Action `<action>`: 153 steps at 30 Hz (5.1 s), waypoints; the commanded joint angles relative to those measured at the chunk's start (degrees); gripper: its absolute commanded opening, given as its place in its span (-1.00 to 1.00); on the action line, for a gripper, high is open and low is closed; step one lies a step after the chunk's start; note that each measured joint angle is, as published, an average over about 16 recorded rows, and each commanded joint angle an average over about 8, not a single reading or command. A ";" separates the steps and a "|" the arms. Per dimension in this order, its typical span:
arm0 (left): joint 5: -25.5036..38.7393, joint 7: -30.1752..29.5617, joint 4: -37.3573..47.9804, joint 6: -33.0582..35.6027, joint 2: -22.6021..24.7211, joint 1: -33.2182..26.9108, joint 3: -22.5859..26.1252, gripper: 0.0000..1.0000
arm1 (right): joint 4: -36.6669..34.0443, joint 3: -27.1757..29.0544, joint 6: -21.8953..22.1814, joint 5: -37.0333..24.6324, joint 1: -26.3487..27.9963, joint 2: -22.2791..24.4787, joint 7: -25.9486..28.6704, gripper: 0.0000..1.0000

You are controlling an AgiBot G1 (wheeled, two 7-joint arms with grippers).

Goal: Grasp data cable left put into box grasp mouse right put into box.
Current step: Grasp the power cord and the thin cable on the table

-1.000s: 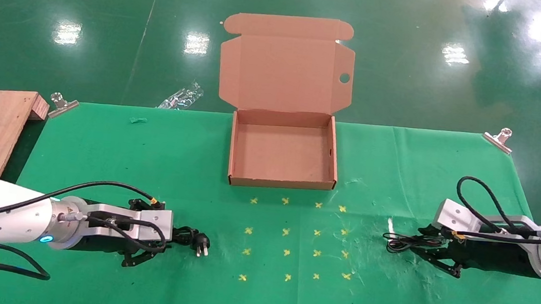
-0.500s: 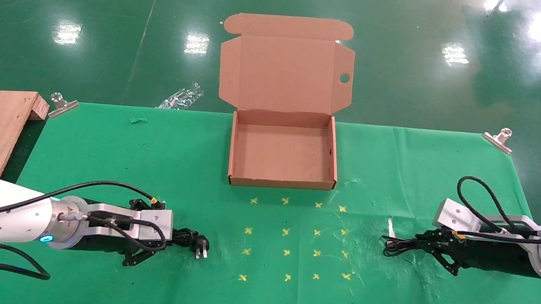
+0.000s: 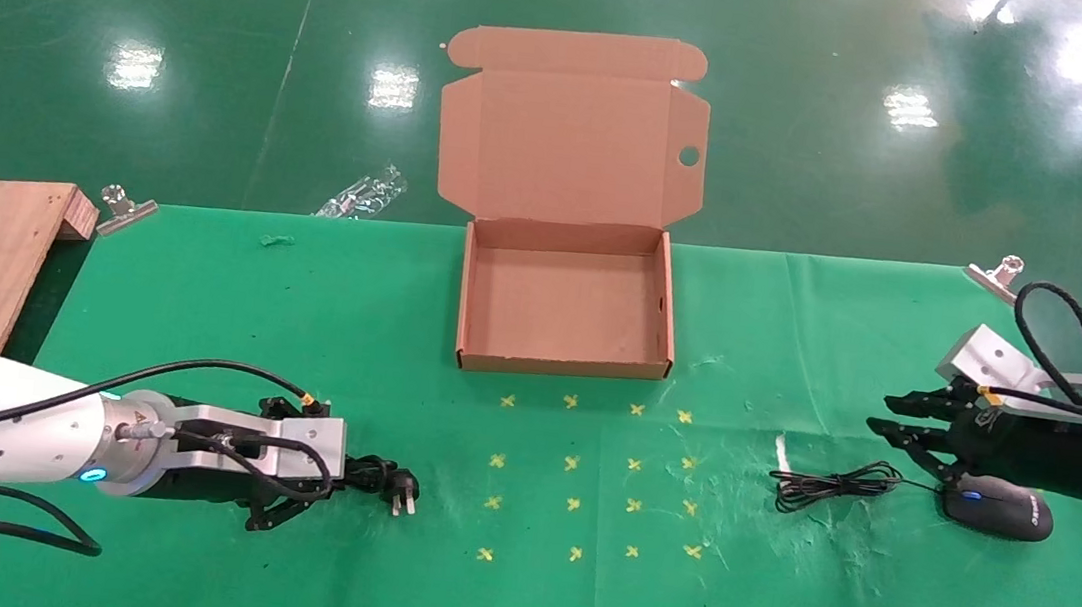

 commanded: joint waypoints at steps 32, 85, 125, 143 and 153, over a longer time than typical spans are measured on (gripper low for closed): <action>-0.01 0.01 0.01 0.00 0.00 0.00 0.00 -1.00 | -13.55 -3.78 2.55 -5.28 3.79 -7.56 -12.16 -0.05; -0.04 0.02 0.02 -0.01 -0.01 0.01 -0.01 -1.00 | -26.38 -1.71 0.24 -1.90 6.57 -8.96 -19.32 1.00; -0.17 0.36 0.47 -0.04 0.10 -0.12 0.00 -1.00 | -24.25 -1.37 -0.70 -1.48 6.88 -7.84 -16.98 -1.00; -0.17 0.36 0.47 -0.04 0.10 -0.12 0.00 -1.00 | -23.91 -1.27 -0.21 -1.38 6.48 -7.48 -15.61 -1.00; -0.17 0.36 0.47 -0.04 0.10 -0.12 0.00 -1.00 | -22.95 -0.91 -0.60 -0.88 7.12 -7.04 -14.98 -1.00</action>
